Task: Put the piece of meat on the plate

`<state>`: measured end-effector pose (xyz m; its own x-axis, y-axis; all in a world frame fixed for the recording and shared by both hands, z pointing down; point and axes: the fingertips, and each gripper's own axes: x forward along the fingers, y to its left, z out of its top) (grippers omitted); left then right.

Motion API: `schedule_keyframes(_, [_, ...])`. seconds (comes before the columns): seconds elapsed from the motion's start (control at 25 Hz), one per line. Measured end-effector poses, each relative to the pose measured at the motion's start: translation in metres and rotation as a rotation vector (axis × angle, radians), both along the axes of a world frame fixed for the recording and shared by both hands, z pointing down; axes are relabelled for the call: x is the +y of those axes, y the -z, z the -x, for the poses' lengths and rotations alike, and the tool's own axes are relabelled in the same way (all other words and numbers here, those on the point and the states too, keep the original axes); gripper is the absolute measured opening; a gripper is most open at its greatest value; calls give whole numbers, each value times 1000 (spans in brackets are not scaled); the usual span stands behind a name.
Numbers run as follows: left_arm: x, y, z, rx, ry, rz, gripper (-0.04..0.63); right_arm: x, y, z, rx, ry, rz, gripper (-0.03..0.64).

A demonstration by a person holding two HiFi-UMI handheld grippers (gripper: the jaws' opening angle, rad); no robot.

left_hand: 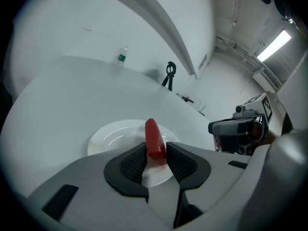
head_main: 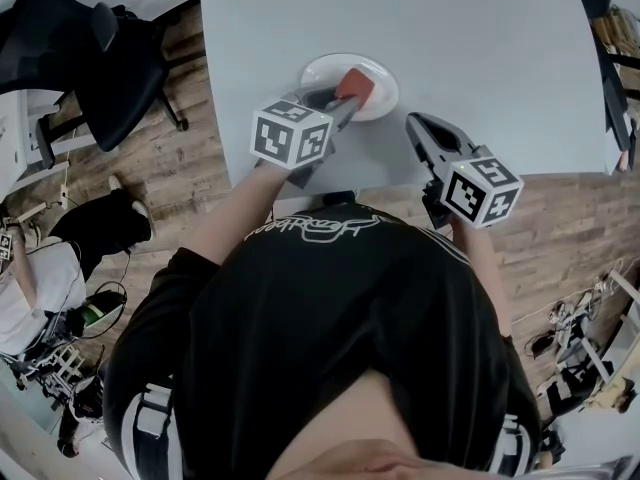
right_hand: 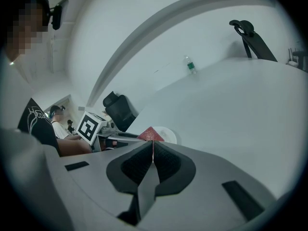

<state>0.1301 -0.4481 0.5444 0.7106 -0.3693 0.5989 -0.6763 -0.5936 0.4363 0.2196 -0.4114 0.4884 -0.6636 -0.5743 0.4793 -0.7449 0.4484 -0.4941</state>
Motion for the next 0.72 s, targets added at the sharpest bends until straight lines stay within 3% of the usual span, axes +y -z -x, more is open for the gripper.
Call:
schedule_keyframes(0.24, [-2,-1,3,-55,5,-47,147,1,0,1,-6,6,0,11])
schedule_keyframes(0.72, [-9,-5,13,-106,32,-69,170,0,-5,2,-10,16,12,11])
